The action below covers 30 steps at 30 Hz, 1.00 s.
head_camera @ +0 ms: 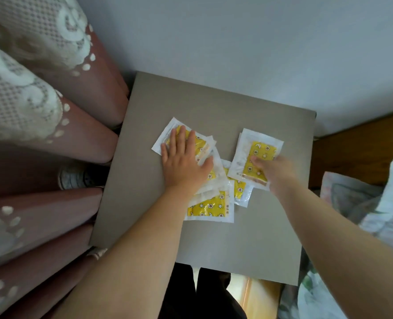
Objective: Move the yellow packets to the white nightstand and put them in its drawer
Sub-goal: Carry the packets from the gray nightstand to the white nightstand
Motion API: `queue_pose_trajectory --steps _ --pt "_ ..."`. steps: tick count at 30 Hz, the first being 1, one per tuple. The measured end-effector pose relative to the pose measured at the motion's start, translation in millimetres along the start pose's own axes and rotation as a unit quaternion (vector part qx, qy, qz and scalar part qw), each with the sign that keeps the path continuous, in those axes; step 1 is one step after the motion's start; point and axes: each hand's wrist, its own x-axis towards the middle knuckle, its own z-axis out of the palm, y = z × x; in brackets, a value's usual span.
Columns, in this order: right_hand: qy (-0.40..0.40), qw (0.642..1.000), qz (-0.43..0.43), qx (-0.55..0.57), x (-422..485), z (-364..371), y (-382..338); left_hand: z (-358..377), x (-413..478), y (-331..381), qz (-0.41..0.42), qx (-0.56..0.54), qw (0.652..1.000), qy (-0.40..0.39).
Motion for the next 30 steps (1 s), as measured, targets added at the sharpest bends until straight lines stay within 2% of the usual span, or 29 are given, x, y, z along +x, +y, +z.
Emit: queue_pose_trajectory --steps 4,6,9,11,14,16,20,22,26,30 --pt "-0.032 0.999 0.03 0.029 9.4 -8.8 -9.2 -28.4 0.6 -3.6 0.014 -0.042 0.998 -0.049" --pt "-0.045 0.998 0.042 0.03 10.6 -13.3 -11.1 -45.3 4.2 -10.2 0.024 -0.038 0.994 -0.097" --pt "-0.042 0.996 0.049 0.062 11.2 -16.5 -11.3 -63.4 17.7 -14.9 0.074 0.023 0.982 -0.174" --pt "-0.033 0.996 0.043 0.07 10.7 -14.0 -9.2 -70.7 27.2 -16.4 0.134 0.092 0.969 -0.187" --pt "-0.001 0.999 0.012 0.048 8.9 -7.9 -4.1 -73.1 32.3 -15.0 0.227 0.174 0.941 -0.182" --pt "0.016 0.999 -0.007 0.046 8.7 -5.0 -0.9 -69.8 31.6 -10.5 0.287 0.207 0.91 -0.217" --pt "-0.004 0.998 -0.021 0.057 11.5 -7.5 3.6 -63.3 36.1 -5.0 0.358 0.267 0.859 -0.25" --pt "-0.015 0.999 -0.023 0.046 15.1 -10.0 5.9 -60.6 38.7 -3.9 0.353 0.259 0.858 -0.269" --pt "-0.015 0.999 -0.022 0.032 18.7 -11.8 8.1 -64.7 40.7 1.8 0.306 0.172 0.88 -0.321" --pt "-0.016 0.999 -0.029 0.036 19.4 -11.4 9.6 -75.7 42.7 5.6 0.347 0.197 0.872 -0.282"
